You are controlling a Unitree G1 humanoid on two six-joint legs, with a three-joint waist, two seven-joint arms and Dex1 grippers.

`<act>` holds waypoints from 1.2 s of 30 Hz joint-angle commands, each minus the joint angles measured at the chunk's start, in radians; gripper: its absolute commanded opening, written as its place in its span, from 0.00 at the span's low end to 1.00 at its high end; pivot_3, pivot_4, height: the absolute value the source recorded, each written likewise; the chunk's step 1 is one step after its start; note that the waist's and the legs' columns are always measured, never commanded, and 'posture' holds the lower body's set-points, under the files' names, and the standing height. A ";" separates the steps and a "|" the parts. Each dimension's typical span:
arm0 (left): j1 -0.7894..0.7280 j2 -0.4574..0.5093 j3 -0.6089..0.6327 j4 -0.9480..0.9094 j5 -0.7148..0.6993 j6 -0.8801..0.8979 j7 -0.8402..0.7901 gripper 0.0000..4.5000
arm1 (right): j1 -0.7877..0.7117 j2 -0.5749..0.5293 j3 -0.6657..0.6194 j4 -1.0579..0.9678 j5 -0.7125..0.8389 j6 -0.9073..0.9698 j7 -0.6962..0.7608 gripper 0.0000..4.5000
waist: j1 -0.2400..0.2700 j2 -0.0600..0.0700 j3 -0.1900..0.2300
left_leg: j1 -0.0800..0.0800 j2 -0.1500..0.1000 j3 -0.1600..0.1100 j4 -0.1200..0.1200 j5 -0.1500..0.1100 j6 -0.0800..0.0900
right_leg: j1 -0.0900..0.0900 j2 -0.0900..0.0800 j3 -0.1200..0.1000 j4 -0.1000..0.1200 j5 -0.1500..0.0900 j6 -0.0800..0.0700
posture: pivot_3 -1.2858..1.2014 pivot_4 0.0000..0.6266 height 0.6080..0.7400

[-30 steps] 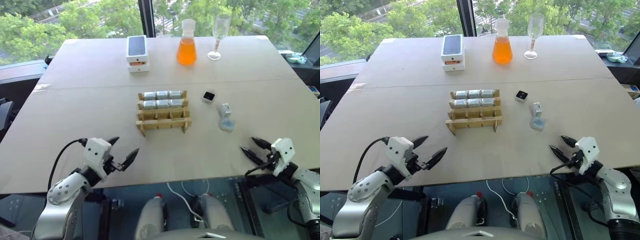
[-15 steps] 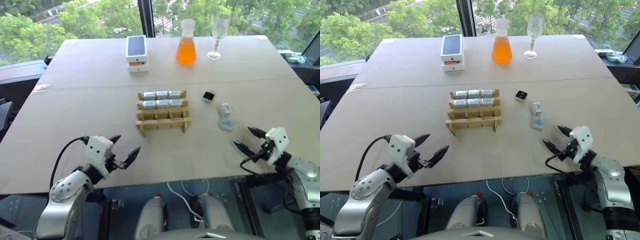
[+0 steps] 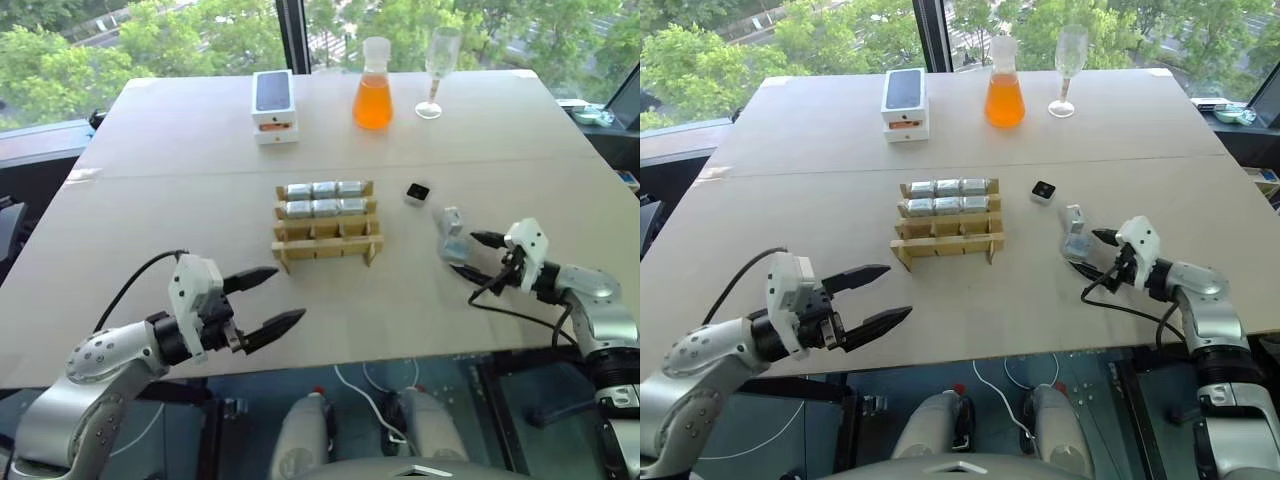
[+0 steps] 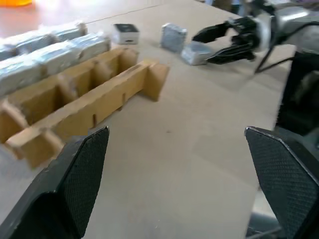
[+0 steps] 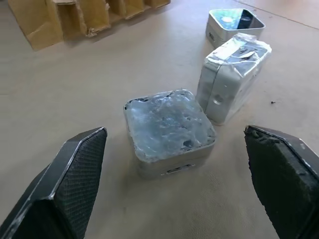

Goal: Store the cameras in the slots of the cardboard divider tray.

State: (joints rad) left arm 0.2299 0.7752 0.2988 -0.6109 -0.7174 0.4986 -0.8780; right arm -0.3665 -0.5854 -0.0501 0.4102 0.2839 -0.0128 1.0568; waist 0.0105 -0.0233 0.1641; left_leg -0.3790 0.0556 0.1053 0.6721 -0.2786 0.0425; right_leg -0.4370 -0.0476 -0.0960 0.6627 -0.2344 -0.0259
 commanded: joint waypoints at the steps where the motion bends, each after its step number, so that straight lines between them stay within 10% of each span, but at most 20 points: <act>1: -0.017 0.066 0.001 -0.054 -0.010 0.008 -0.059 1.00 | -0.035 -0.014 0.005 0.026 -0.006 -0.017 0.041 0.98 | 0.001 0.001 0.000 | 0.000 0.000 0.000 0.000 0.002 -0.003 | 0.000 0.000 0.000 0.000 0.000 0.000 | 0.52 0.24 1.00; 7: -0.033 0.106 -0.015 -0.043 -0.024 0.020 -0.115 1.00 | -0.059 0.002 0.016 0.046 -0.007 -0.023 0.071 0.98 | 0.000 0.001 0.000 | 0.000 0.000 0.000 0.000 0.002 -0.004 | 0.000 0.000 0.000 0.000 0.000 0.000 | 0.52 0.24 1.00; 13: -0.038 0.108 -0.024 -0.019 -0.018 0.001 -0.158 1.00 | -0.046 0.003 0.013 0.030 -0.002 -0.024 0.077 0.40 | 0.001 0.001 0.000 | 0.000 0.000 0.000 0.000 0.002 -0.004 | 0.000 0.000 0.000 0.000 0.000 0.000 | 0.52 0.24 1.00; 26: -0.339 -0.028 -0.172 0.178 -0.008 0.094 -0.067 1.00 | 0.023 -0.008 0.116 -0.515 -0.016 -0.023 0.066 0.40 | -0.004 0.002 0.001 | 0.000 0.001 0.000 0.000 0.002 -0.004 | 0.000 0.001 0.000 0.000 -0.002 0.004 | 0.52 0.24 1.00; 36: -0.679 -0.095 -0.322 0.415 0.036 0.155 -0.156 1.00 | -0.173 0.048 0.363 -0.405 -0.567 -0.541 -0.172 0.40 | 0.003 0.001 0.002 | -0.003 0.000 -0.001 0.004 0.004 -0.006 | -0.001 0.003 -0.001 0.001 -0.002 0.003 | 0.52 0.24 1.00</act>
State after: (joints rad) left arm -0.4338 0.6767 -0.0174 -0.2068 -0.6644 0.6361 -1.0132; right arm -0.5241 -0.5361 0.3134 -0.0061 -0.2230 -0.4859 0.9424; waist 0.0132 -0.0227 0.1664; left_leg -0.3821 0.0558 0.1054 0.6766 -0.2748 0.0362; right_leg -0.4381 -0.0448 -0.0964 0.6634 -0.2343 -0.0253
